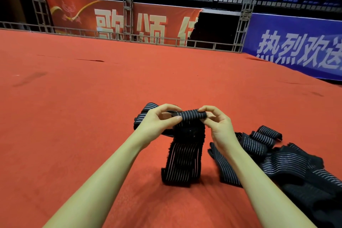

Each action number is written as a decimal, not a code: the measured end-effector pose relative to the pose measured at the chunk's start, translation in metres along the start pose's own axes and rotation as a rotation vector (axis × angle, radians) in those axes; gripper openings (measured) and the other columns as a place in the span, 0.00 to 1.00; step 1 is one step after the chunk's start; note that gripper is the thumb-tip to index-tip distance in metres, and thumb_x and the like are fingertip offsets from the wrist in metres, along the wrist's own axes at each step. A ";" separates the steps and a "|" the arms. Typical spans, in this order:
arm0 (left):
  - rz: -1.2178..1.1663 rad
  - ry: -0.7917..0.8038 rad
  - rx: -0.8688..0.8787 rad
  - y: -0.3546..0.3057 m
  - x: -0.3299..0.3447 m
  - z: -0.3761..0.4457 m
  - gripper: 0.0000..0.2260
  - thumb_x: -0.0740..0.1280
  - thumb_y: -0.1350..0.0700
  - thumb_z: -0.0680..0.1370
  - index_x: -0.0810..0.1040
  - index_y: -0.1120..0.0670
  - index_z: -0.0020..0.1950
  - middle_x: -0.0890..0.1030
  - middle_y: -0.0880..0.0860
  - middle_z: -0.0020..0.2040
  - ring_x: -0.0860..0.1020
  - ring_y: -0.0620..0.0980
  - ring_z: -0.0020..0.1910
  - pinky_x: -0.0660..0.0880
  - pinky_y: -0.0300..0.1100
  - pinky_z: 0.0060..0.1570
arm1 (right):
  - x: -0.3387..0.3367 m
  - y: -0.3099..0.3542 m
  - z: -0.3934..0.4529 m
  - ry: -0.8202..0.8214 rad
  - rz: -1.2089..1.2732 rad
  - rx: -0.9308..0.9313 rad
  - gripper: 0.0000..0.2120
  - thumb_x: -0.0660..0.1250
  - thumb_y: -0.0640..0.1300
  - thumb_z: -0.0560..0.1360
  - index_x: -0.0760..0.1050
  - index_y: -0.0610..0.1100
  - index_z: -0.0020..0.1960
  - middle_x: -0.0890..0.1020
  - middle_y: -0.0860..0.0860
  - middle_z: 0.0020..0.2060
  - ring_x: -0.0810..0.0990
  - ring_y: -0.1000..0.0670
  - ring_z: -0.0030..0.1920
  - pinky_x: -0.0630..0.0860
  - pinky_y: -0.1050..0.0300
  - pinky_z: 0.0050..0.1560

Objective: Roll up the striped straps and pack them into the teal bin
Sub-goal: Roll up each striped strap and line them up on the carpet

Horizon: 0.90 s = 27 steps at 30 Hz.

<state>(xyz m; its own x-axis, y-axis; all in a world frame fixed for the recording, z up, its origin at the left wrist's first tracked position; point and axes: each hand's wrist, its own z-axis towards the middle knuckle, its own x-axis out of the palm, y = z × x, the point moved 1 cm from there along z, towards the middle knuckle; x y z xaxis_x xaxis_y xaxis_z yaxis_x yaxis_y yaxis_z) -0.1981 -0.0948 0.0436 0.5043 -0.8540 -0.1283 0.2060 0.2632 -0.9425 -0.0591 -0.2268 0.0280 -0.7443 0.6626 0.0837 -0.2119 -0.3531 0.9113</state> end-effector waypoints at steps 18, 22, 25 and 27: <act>0.161 0.089 0.012 0.004 -0.006 -0.002 0.11 0.61 0.65 0.80 0.70 0.49 0.55 0.77 0.51 0.38 0.72 0.37 0.29 0.68 0.30 0.31 | -0.008 -0.005 -0.003 0.191 -0.080 0.030 0.13 0.69 0.38 0.74 0.77 0.41 0.58 0.81 0.46 0.39 0.76 0.52 0.36 0.74 0.63 0.41; 0.073 0.129 0.024 0.000 -0.006 -0.004 0.11 0.60 0.66 0.80 0.70 0.52 0.58 0.77 0.50 0.37 0.73 0.36 0.30 0.68 0.28 0.33 | -0.009 -0.004 -0.004 0.169 -0.084 0.009 0.12 0.64 0.31 0.76 0.76 0.42 0.57 0.81 0.46 0.41 0.80 0.53 0.41 0.75 0.63 0.46; -0.019 0.142 0.033 0.002 -0.007 -0.006 0.12 0.60 0.68 0.79 0.72 0.54 0.57 0.78 0.51 0.39 0.75 0.37 0.33 0.69 0.27 0.36 | -0.005 -0.006 -0.006 0.172 -0.088 -0.013 0.12 0.62 0.32 0.78 0.75 0.43 0.58 0.81 0.45 0.43 0.80 0.52 0.47 0.76 0.61 0.52; -0.069 0.150 0.052 0.007 -0.006 -0.006 0.12 0.63 0.68 0.77 0.74 0.52 0.55 0.79 0.53 0.42 0.77 0.41 0.38 0.72 0.32 0.43 | -0.004 -0.008 -0.007 0.164 -0.065 -0.020 0.12 0.61 0.32 0.78 0.75 0.45 0.57 0.82 0.49 0.43 0.79 0.52 0.48 0.75 0.61 0.53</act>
<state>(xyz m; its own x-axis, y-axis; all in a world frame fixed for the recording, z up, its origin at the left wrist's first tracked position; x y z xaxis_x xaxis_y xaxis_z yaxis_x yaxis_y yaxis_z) -0.2045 -0.0901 0.0360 0.3580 -0.9269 -0.1125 0.2810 0.2218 -0.9337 -0.0587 -0.2311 0.0179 -0.8216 0.5683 -0.0442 -0.2749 -0.3272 0.9041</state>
